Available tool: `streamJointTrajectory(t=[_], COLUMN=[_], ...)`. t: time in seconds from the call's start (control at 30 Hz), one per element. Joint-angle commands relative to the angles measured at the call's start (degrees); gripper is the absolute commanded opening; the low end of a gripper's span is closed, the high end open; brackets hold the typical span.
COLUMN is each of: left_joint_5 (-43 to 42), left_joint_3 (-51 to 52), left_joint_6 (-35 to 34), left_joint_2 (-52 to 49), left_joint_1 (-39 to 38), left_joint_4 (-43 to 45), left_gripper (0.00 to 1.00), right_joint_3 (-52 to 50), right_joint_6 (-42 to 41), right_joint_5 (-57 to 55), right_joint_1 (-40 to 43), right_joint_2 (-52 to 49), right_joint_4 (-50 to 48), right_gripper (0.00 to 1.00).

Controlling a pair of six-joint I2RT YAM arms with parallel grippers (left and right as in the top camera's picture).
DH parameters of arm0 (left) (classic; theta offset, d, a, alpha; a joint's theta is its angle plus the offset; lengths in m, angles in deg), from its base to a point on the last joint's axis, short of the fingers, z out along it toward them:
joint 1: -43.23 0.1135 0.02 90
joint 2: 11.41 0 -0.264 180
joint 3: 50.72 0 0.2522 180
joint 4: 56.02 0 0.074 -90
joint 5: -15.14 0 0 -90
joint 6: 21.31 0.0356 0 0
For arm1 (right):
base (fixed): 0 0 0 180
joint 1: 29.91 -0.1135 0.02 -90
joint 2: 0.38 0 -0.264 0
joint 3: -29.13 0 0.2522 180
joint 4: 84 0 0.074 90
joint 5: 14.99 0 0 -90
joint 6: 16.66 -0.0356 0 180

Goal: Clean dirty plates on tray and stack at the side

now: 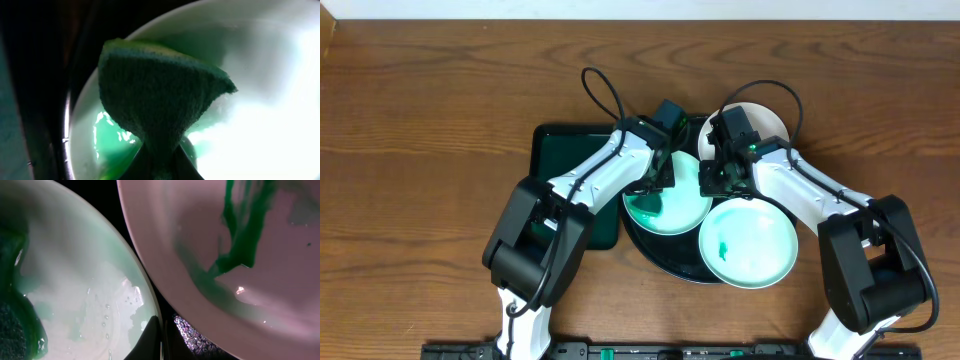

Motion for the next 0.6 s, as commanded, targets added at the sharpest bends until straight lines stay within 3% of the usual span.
streamJointTrajectory(t=[0.0, 0.33, 0.57], left_joint_5=[-5.95, -7.41, -23.17], left_joint_3=[0.68, 0.98, 0.98], left_joint_6=[2.49, 2.62, 7.23], left_joint_2=[-2.51, -2.54, -2.08], left_joint_1=[-0.61, -0.61, -0.26], left_joint_4=[0.59, 1.55, 6.23], left_gripper=[0.07, 0.07, 0.07], right_joint_3=[-0.42, -0.42, -0.42], right_joint_6=[-0.74, -0.74, -0.74], right_joint_5=[1.25, 1.27, 1.27], right_joint_1=[-0.31, -0.31, -0.31], right_joint_2=[0.87, 0.87, 0.87], right_joint_4=[0.07, 0.24, 0.52], right_gripper=[0.01, 0.01, 0.01])
